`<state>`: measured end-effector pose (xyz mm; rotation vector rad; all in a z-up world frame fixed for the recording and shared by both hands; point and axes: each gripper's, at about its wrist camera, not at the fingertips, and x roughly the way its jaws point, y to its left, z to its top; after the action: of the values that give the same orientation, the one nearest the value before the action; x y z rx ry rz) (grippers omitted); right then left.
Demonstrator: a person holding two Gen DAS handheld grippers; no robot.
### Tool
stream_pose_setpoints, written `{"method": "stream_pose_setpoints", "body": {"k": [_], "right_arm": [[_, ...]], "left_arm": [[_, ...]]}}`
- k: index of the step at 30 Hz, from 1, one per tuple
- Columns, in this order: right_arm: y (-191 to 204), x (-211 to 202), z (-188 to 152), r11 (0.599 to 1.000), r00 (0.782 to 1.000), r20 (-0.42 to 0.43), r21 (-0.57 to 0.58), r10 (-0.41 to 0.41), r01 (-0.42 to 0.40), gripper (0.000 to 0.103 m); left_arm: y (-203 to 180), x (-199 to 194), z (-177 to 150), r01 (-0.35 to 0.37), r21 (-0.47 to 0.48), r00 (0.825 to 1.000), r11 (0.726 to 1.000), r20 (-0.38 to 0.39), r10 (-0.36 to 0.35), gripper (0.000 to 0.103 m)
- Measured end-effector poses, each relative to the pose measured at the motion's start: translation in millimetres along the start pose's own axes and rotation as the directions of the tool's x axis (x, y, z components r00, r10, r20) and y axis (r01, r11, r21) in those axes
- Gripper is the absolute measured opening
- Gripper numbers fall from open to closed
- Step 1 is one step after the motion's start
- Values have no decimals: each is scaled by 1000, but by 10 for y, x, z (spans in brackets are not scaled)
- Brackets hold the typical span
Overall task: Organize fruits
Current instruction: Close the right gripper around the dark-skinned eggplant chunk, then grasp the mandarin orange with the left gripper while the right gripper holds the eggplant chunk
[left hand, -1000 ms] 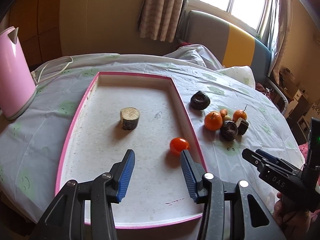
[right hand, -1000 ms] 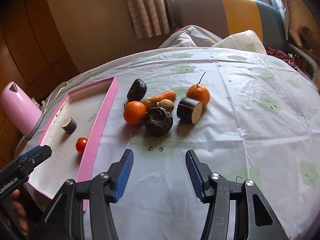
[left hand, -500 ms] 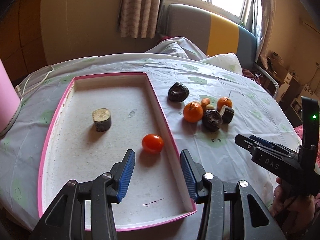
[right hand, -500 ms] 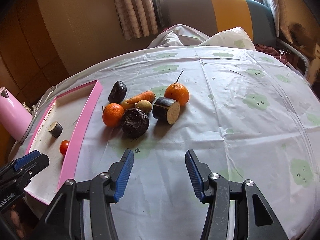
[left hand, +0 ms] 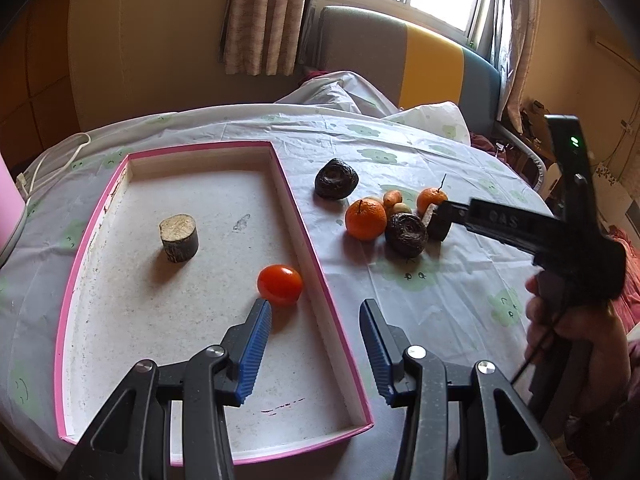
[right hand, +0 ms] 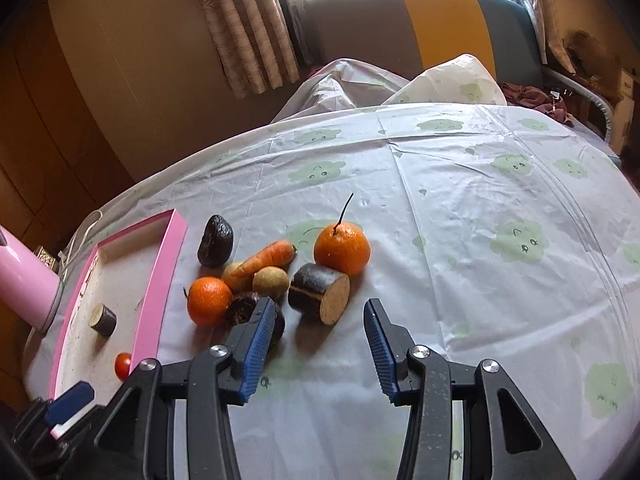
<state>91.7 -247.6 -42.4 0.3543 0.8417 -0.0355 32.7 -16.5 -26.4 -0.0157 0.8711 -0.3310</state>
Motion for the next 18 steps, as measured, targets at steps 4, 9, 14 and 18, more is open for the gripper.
{"method": "stream_pose_setpoints", "body": {"k": [4, 9, 14, 18], "right_arm": [[9, 208, 96, 999, 998, -38, 13, -40, 41, 47], [-36, 254, 73, 999, 998, -60, 10, -36, 36, 34], [-171, 134, -5, 998, 997, -44, 17, -56, 57, 34], [-304, 25, -58, 996, 996, -41, 27, -80, 81, 34]], "left_arm": [[-15, 4, -1, 13, 7, 1000, 1000, 0, -13, 47], [-47, 14, 32, 34, 16, 999, 999, 1, -34, 47], [-123, 68, 113, 44, 38, 999, 998, -1, -44, 41], [-176, 146, 202, 71, 25, 997, 997, -13, -71, 41]]}}
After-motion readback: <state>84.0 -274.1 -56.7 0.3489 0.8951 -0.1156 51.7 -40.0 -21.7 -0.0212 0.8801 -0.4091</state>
